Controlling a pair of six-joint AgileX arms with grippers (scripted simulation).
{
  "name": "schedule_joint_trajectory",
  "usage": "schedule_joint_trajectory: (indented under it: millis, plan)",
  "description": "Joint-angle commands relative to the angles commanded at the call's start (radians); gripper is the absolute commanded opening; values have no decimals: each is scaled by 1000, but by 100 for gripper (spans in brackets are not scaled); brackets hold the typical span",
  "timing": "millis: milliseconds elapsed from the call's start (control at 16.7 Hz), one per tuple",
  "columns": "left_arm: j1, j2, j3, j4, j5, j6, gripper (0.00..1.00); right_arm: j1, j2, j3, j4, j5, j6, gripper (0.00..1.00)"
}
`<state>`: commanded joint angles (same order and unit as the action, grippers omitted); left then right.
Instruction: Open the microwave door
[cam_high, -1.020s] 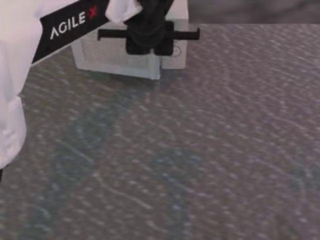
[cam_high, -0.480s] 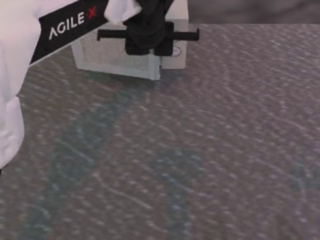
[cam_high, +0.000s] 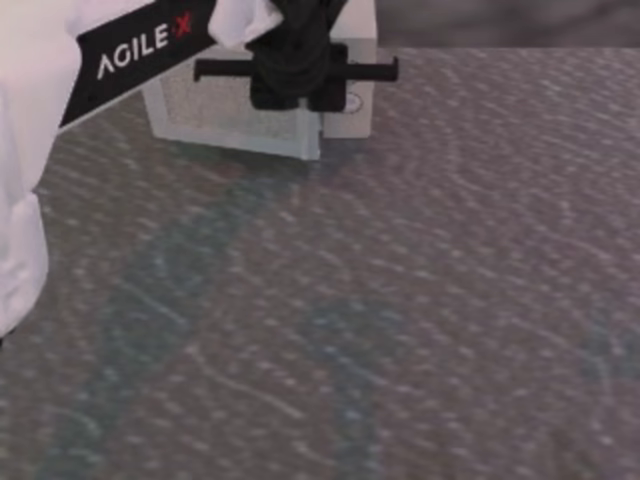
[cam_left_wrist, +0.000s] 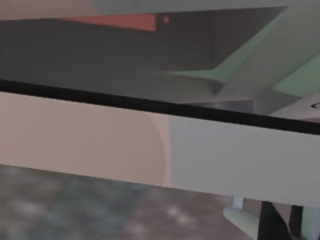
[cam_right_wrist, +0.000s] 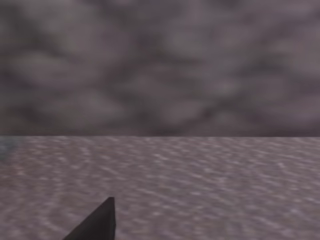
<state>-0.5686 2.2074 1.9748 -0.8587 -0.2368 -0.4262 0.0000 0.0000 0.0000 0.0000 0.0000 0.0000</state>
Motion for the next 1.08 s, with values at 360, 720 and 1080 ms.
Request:
schedule_joint_trajectory:
  millis: [360,720,1080]
  plan:
    - [0,0,0,0,0,0,0,0,0,0,0,0,0,100]
    - [-2,-22,-37,19,14,21,0,0,0,0,0,0,0,100]
    - [13,-98,-157,81,52,101,0,0,0,0,0,0,0,100]
